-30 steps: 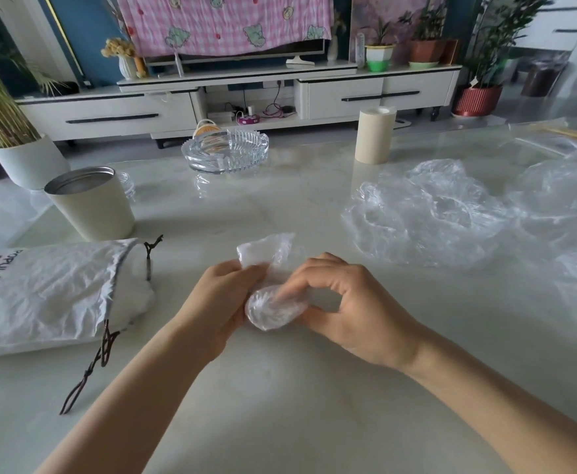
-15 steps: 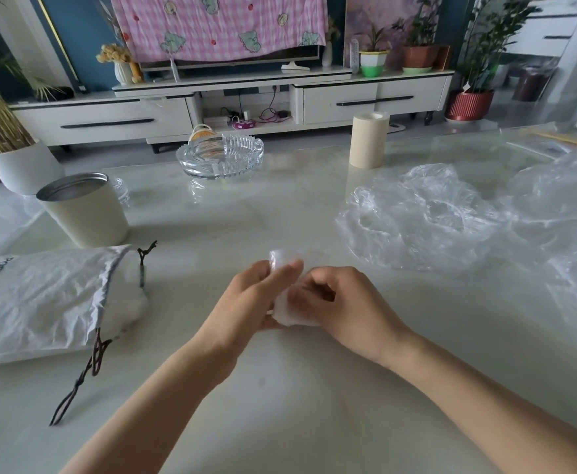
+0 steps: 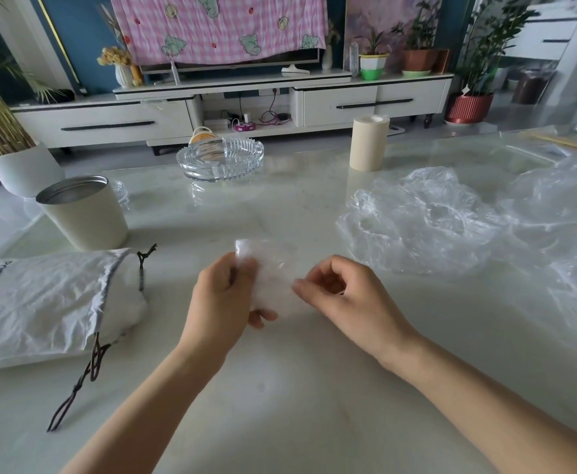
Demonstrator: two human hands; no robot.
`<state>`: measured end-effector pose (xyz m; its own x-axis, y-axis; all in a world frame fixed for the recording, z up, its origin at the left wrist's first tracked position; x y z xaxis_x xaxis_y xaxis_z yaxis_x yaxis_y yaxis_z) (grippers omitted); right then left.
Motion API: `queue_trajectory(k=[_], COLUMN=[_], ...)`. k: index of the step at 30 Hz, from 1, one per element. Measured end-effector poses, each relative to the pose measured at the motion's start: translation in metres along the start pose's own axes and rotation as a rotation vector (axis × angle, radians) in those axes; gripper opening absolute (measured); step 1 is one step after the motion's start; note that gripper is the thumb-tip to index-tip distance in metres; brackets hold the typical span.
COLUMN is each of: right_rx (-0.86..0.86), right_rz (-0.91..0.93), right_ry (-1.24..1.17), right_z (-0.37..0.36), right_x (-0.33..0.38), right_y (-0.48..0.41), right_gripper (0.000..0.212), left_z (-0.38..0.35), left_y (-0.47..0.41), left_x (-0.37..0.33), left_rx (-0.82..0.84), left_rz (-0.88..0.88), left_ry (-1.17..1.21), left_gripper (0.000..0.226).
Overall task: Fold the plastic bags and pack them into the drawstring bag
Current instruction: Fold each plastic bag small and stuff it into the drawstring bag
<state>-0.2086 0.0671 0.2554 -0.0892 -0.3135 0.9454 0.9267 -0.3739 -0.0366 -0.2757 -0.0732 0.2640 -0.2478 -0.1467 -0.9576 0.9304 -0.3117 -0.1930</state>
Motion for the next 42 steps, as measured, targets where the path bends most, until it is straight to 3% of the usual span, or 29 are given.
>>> queue_trajectory(k=[2,5,11,13,15,19,22,24,27,29,33,35,38,42], right_rx=[0.134,0.377,0.205,0.173,0.161,0.108,0.143,0.222,0.179,0.168,0.301,0.312,0.278,0.247], right_rz=[-0.147,-0.201,-0.276,-0.269,-0.229,-0.022,0.072,0.043,-0.051,-0.074,-0.013,0.047,0.123,0.193], right_ry=[-0.283,-0.497,-0.646,-0.662,-0.632,-0.290,-0.148,-0.192,-0.322,-0.253,-0.049,0.055,0.077,-0.066], right_z=[-0.005,-0.015,-0.010,-0.007,-0.005,-0.003,-0.002,-0.002,0.007,0.008,-0.003,-0.006,-0.007,-0.005], right_x=[-0.001,0.007,-0.009,-0.007,-0.005,0.003,0.011,0.015,0.009,0.008,0.004,0.003,0.007,0.015], right_y=[0.002,0.010,-0.002,-0.003,-0.003,-0.002,0.000,0.000,-0.004,-0.004,0.000,0.001,0.001,0.005], right_gripper=[0.045,0.038,0.018,0.033,0.050,0.055,0.047,0.031,0.023,0.013,0.005,0.012,0.017,0.015], left_z=[-0.004,-0.013,-0.017,-0.018,-0.019,-0.020,-0.018,-0.012,-0.005,-0.007,-0.006,-0.004,-0.006,-0.019], left_y=[0.002,0.008,0.011,0.012,0.011,0.009,0.006,0.003,-0.001,0.000,0.000,-0.001,-0.002,0.009], left_x=[-0.004,-0.007,-0.005,-0.003,-0.001,0.003,0.005,0.009,0.005,-0.002,-0.011,-0.011,-0.004,0.002], left_rx=[0.061,0.135,0.210,0.234,0.226,0.192,0.191,0.150,0.117,0.163,0.153,0.133,0.147,0.306], left_rz=[0.013,0.002,0.072,0.193,0.322,0.437,0.333,0.257,0.039,-0.059,-0.129,-0.125,-0.011,0.407], left_ry=[0.031,0.030,0.155,0.280,0.429,0.575,0.461,0.351,0.098,0.024,-0.029,-0.033,0.073,0.451], left_gripper=[0.024,0.020,0.016,0.020,0.025,0.023,0.014,0.017,0.020,0.026,0.024,0.022,0.018,0.012])
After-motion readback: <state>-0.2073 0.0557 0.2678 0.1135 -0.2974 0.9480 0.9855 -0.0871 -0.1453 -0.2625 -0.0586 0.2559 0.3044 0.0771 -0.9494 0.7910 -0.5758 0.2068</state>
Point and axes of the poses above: each hand's wrist, its own y-axis away from the middle knuckle, its own z-axis out of the back of the hand, x = y × z, the point moved 5 cm from there along -y, towards the middle knuckle, and after that the axes turned 3 degrees about -z, right-handed, at the moved point
